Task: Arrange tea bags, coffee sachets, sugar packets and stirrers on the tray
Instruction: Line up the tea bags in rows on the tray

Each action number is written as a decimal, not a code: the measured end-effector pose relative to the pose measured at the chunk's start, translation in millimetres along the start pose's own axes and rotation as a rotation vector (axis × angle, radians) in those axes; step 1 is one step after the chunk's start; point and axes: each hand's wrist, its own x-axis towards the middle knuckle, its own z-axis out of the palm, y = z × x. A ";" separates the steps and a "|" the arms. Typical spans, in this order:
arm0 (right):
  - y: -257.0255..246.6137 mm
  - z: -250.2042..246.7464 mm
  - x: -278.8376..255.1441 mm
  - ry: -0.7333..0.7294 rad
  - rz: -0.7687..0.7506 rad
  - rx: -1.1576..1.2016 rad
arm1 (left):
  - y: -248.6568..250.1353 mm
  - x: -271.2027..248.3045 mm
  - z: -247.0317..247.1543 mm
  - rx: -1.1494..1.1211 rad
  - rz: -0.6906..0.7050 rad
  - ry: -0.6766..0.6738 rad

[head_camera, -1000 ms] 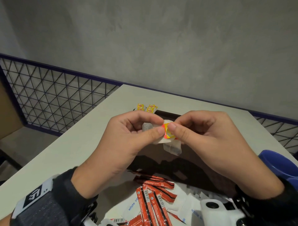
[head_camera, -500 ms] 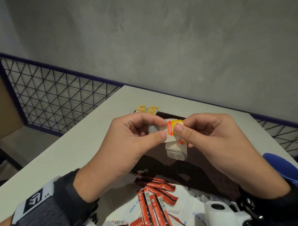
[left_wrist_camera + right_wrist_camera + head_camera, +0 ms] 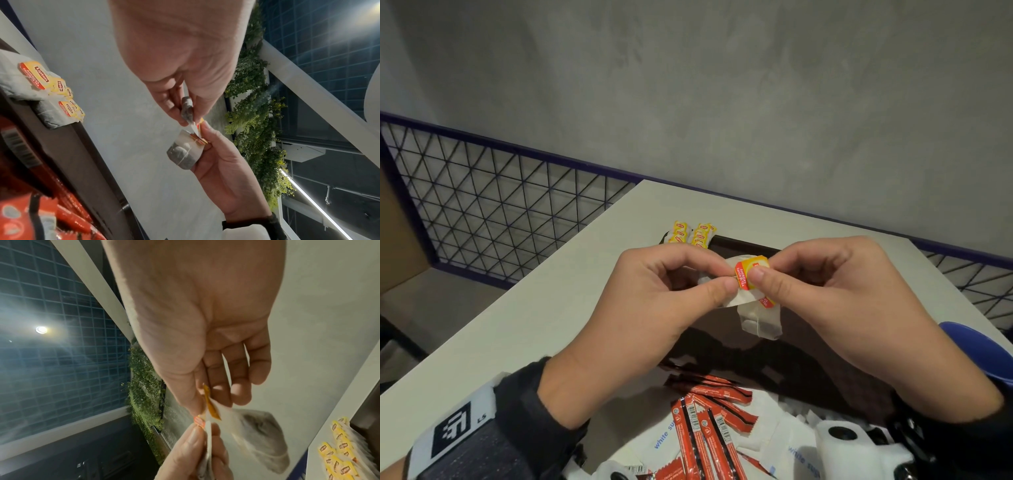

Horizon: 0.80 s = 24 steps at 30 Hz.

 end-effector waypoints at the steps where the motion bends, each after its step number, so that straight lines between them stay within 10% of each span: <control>1: -0.5 0.2 -0.4 0.005 -0.006 -0.010 | -0.1 0.2 -0.1 0.002 0.004 -0.006; 24: -2.9 4.8 -5.0 0.102 -0.086 -0.163 | 1.8 -2.3 1.6 -0.091 -0.028 -0.068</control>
